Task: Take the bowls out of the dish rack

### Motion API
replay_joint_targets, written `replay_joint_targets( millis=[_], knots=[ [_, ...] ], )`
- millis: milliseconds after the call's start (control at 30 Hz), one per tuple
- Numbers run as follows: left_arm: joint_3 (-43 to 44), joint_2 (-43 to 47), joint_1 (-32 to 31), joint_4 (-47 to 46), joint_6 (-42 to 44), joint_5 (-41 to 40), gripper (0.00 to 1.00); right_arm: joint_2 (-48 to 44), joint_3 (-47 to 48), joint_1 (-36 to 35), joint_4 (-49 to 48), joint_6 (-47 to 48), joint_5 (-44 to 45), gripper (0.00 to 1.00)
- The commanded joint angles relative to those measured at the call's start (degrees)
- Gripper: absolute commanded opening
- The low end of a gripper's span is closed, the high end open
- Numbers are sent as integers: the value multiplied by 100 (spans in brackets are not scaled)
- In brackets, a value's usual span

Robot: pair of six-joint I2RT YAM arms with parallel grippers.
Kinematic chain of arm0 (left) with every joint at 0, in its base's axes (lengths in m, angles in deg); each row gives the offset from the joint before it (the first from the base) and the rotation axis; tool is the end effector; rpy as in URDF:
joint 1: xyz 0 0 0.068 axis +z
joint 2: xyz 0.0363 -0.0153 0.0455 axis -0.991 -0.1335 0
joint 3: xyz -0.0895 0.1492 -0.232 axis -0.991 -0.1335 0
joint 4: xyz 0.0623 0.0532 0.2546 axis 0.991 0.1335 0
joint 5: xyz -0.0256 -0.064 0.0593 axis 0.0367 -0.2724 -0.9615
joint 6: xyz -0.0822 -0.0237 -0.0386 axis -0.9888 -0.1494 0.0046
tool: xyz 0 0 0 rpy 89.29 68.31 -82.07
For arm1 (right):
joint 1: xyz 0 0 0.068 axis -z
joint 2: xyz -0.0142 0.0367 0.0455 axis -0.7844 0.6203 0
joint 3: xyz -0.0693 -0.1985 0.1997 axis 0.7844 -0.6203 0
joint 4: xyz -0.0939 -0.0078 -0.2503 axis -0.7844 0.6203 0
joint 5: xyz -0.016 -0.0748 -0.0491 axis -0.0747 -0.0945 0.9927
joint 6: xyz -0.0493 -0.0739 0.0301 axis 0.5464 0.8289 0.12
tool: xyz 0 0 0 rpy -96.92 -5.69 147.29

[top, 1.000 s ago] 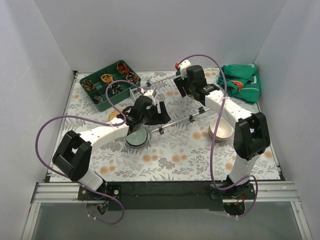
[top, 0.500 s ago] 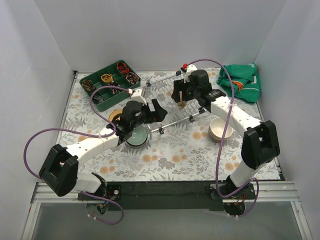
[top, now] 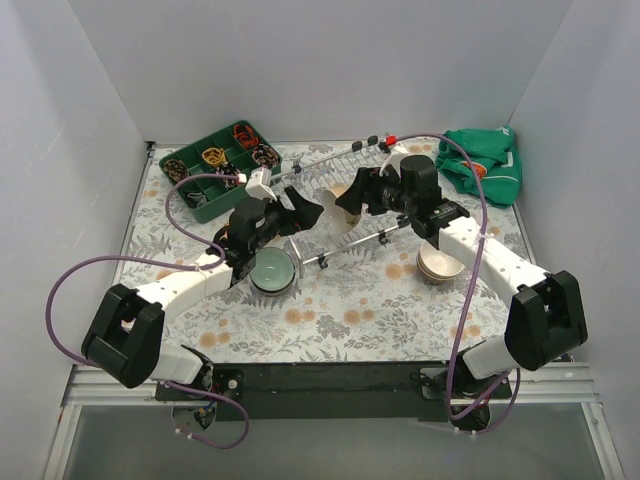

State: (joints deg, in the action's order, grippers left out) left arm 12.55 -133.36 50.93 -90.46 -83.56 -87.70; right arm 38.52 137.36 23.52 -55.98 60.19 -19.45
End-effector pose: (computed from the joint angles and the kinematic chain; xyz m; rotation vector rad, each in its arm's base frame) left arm 0.3030 -0.1871 0.2572 -0.7905 1.8905 -1.3098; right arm 0.3374 0.2048 0.3194 -0.2606 1.9536 0.8431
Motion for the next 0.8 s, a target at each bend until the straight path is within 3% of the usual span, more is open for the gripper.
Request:
replay_joint_targets(
  millis=[0,533,733,767],
  knots=[
    [-70,-152,11,-571,-40,384,83,-516,-173,54,-1122,-682,-584,13],
    [-105,-618,2,-940,-49,806,55,-1001,-788,195,-2044,-1632,-1410,13],
    [-158,-565,2,-1160,-128,1192,30,-1079,-1043,230,-2247,-1844,-1542,13],
    [-176,-531,2,-1170,-145,1228,21,-1080,-1078,230,-2299,-1861,-1569,13]
  ],
)
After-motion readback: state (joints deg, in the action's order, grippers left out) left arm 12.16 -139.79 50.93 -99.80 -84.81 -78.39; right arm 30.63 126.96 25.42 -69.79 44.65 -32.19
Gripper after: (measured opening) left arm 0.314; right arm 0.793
